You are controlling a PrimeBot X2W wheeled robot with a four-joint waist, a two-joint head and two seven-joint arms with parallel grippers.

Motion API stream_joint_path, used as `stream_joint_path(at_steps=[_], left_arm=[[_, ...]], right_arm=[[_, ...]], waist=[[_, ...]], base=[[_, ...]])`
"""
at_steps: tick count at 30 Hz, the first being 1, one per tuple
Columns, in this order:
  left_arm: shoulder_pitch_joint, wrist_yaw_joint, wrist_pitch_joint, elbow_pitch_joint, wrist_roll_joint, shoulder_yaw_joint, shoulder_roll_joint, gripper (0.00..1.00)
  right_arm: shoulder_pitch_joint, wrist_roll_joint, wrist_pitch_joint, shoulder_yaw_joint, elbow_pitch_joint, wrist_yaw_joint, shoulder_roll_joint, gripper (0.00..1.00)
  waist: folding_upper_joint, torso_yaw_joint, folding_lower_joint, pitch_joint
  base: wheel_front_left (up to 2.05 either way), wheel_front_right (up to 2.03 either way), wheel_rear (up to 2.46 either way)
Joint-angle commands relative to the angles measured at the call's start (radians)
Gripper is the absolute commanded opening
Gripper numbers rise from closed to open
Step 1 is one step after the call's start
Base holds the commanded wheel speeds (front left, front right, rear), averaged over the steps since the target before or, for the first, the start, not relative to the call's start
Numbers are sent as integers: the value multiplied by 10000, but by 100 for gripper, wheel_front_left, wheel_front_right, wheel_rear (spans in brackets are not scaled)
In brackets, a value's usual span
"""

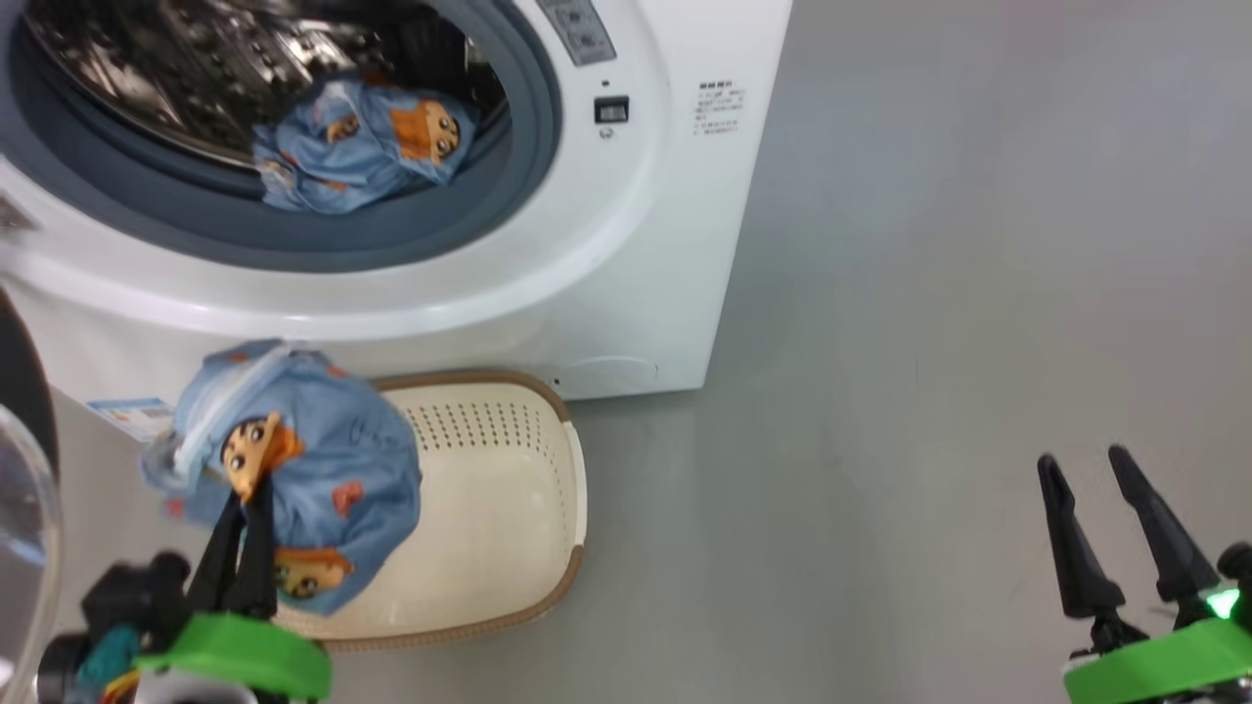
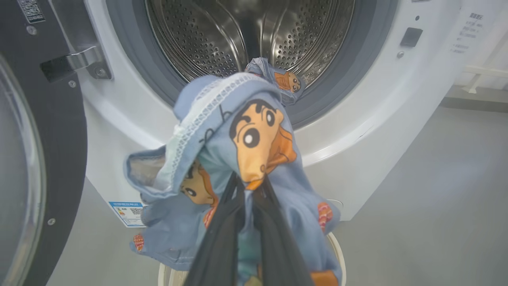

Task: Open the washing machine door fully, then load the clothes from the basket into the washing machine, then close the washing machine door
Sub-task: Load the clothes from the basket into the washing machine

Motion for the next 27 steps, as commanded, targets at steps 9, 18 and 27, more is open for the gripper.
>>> stream_joint_path(at_steps=[9,18,27], left_arm=[[1739,535,-135,-1947,-272,222,82,0],[2242,927,-135,-2615,-494,-263,79,0],[1321,927,-135,-2348,-724,-260,79,0]], right_arm=[[660,-120,-48,-59,-309,62,-114,100],[830,-135,-48,-127,-354,62,-60,100],[648,-104,-48,-105,-423,62,43,100]], waist=[[0,108,1,-579],[0,150,1,-684],[0,52,1,-214]], base=[[0,0,0],[0,0,0],[0,0,0]])
